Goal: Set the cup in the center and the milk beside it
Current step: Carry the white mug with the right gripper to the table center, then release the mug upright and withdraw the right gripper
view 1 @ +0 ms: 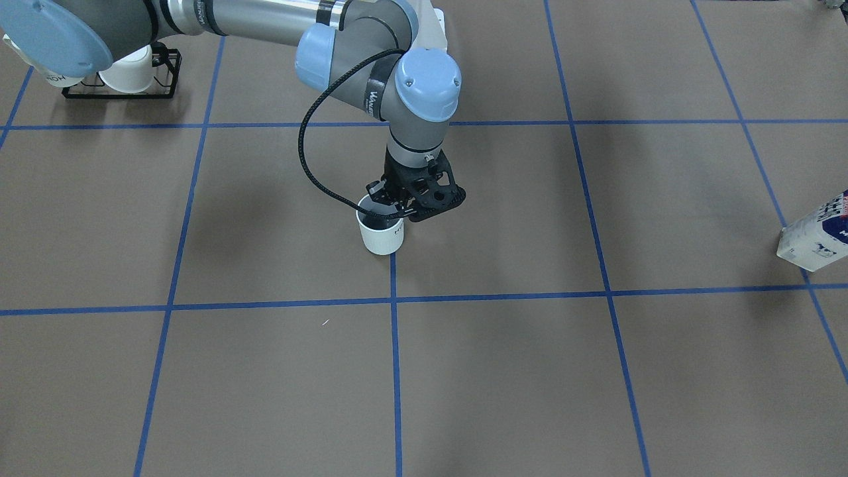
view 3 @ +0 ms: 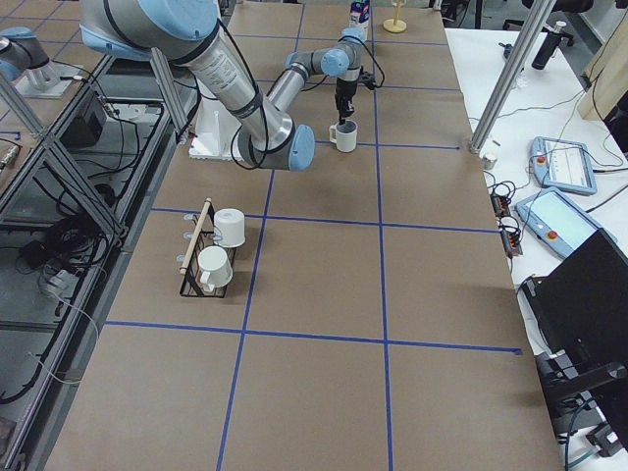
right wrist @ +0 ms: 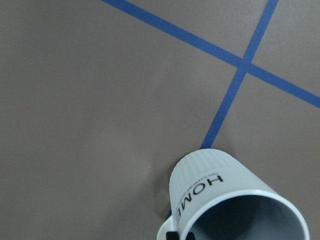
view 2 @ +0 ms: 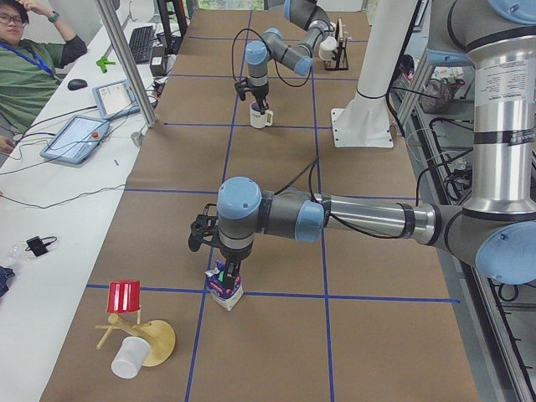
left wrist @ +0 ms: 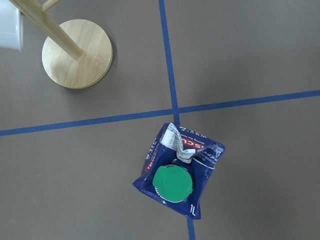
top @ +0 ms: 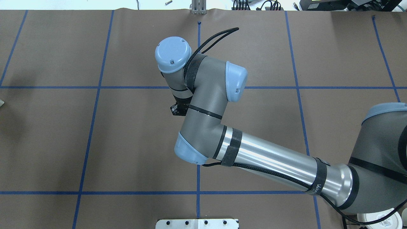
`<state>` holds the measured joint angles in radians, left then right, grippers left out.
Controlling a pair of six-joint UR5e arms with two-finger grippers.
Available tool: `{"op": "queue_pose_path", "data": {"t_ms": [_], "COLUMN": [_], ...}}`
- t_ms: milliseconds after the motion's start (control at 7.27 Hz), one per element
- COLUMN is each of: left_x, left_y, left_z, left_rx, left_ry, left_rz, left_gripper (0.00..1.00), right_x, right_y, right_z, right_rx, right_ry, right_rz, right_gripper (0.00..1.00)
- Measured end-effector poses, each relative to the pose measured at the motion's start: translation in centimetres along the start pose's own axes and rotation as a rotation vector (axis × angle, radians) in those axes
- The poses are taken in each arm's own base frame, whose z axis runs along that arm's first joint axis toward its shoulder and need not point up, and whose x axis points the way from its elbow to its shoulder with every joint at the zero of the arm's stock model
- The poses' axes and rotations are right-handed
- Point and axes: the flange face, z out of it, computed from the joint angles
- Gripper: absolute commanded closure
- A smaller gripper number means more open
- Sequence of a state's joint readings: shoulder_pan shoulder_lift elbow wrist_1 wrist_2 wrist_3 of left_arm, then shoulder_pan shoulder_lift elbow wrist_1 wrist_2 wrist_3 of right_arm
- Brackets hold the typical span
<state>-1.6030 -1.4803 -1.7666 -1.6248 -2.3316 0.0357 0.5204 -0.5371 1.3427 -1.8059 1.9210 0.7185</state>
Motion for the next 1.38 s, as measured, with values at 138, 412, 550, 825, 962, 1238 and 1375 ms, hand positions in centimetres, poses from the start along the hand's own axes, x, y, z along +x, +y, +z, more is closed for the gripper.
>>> {"op": "queue_pose_path", "data": {"t_ms": [138, 412, 550, 825, 962, 1238, 1375], "left_x": [-0.1, -0.2, -0.2, -0.2, -0.2, -0.1, -0.1], "left_y": [0.0, 0.1, 0.1, 0.1, 0.1, 0.1, 0.1], "left_z": [0.1, 0.2, 0.2, 0.2, 0.2, 0.2, 0.2], "left_rx": [-0.002, -0.003, -0.003, -0.003, -0.003, -0.002, -0.002], "left_ry": [0.0, 0.0, 0.0, 0.001, 0.001, 0.002, 0.002], "left_rz": [-0.002, -0.003, -0.003, -0.003, -0.003, -0.002, -0.002], "left_gripper": [0.01, 0.01, 0.01, 0.01, 0.01, 0.01, 0.01], "right_x": [-0.3, -0.7, -0.6, 1.7, 4.2, 13.0, 20.1], "right_y": [0.0, 0.1, 0.0, -1.3, -2.5, -4.3, -3.4], "right_z": [0.1, 0.2, -0.6, -4.0, -6.2, -9.0, -9.6], "right_rx": [-0.002, 0.013, 0.027, 0.067, 0.092, 0.134, 0.154], "right_ry": [0.001, 0.015, 0.013, -0.015, -0.022, -0.012, -0.004], "right_rz": [-0.003, -0.007, -0.009, 0.013, 0.044, 0.134, 0.149], "right_gripper": [0.01, 0.0, 0.0, 0.0, 0.0, 0.0, 0.0]}}
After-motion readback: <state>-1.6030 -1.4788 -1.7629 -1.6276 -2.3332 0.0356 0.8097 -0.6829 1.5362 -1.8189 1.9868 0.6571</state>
